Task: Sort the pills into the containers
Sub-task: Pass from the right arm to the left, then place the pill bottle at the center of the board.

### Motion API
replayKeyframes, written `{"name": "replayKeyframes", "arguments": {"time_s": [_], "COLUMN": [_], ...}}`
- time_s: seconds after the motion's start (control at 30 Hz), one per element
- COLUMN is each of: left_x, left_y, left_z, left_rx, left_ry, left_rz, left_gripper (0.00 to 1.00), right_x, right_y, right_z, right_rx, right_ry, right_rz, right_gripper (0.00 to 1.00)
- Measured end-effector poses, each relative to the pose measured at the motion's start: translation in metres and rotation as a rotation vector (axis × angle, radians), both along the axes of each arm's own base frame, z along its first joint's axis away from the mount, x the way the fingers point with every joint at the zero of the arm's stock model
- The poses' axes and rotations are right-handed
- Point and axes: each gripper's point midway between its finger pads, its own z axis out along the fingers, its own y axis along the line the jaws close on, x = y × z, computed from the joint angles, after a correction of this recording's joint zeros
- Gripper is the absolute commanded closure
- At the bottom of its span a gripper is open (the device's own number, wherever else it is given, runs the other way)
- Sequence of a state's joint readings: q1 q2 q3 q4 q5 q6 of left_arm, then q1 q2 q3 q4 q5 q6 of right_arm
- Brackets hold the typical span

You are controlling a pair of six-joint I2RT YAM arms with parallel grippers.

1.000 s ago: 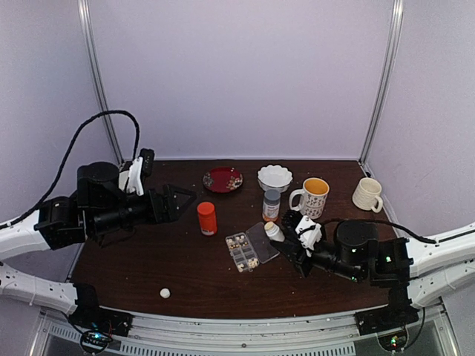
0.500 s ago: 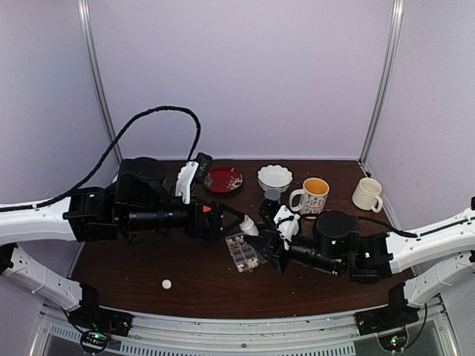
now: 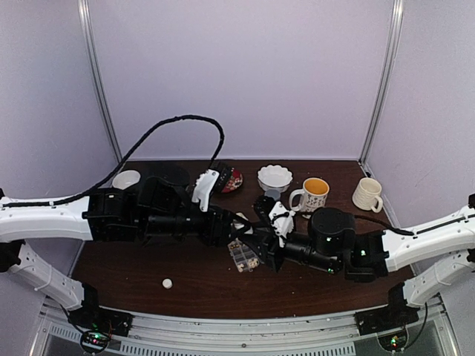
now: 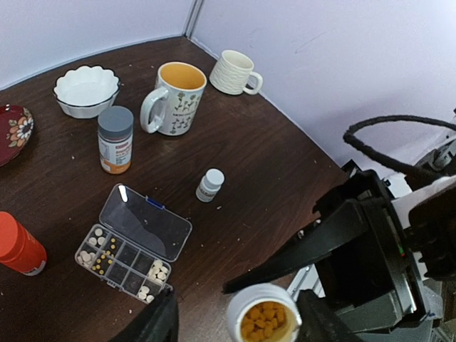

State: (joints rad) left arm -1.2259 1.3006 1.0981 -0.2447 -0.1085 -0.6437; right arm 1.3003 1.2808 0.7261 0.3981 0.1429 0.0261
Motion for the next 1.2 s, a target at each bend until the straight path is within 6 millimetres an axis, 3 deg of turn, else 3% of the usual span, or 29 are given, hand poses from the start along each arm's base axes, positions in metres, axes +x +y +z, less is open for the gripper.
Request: {"name": "replayKeyframes", "arguments": {"time_s": [0.13, 0.2, 0.23, 0.43, 0.6, 0.7, 0.77, 0.8, 1.07, 1.2], "left_x": [0.0, -0.001, -0.001, 0.002, 0.011, 0.016, 0.018, 0.02, 0.022, 0.024], "left_y": [-0.008, -0.011, -0.01, -0.005, 0.006, 0.016, 0.023, 0.028, 0.059, 0.055], "left_z": [0.001, 0.002, 0.002, -0.004, -0.017, -0.038, -0.058, -0.07, -0.167, -0.183], "left_rx": [0.011, 0.021, 0.031, 0.071, 0.129, 0.177, 0.22, 0.245, 0.405, 0.421], "left_ry": [0.001, 0.0, -0.005, -0.008, -0.017, -0.014, -0.007, -0.001, 0.034, 0.031], "left_rz": [-0.015, -0.023, -0.027, -0.008, 0.059, 0.103, 0.133, 0.152, 0.25, 0.276], "left_gripper": [0.76, 0.84, 0.86, 0.87, 0.87, 0.83, 0.83, 0.82, 0.8, 0.79], "right_x": [0.001, 0.002, 0.003, 0.001, -0.001, -0.004, -0.004, -0.004, -0.002, 0.011], "right_y": [0.001, 0.0, 0.0, 0.001, -0.005, -0.017, -0.025, -0.03, -0.06, -0.073], "right_z": [-0.002, -0.003, -0.003, -0.004, -0.011, -0.018, -0.018, -0.018, -0.006, -0.007], "right_rx": [-0.008, -0.009, -0.009, -0.013, -0.037, -0.052, -0.051, -0.046, 0.006, 0.014], "right_ry": [0.003, 0.004, 0.004, 0.008, 0.01, 0.015, 0.016, 0.018, 0.011, 0.068], "right_rz": [0.001, -0.004, -0.005, 0.005, 0.008, 0.001, -0.01, -0.02, -0.084, -0.193], "right_gripper": [0.94, 0.79, 0.69, 0.46, 0.35, 0.33, 0.05, 0.01, 0.0, 0.0]}}
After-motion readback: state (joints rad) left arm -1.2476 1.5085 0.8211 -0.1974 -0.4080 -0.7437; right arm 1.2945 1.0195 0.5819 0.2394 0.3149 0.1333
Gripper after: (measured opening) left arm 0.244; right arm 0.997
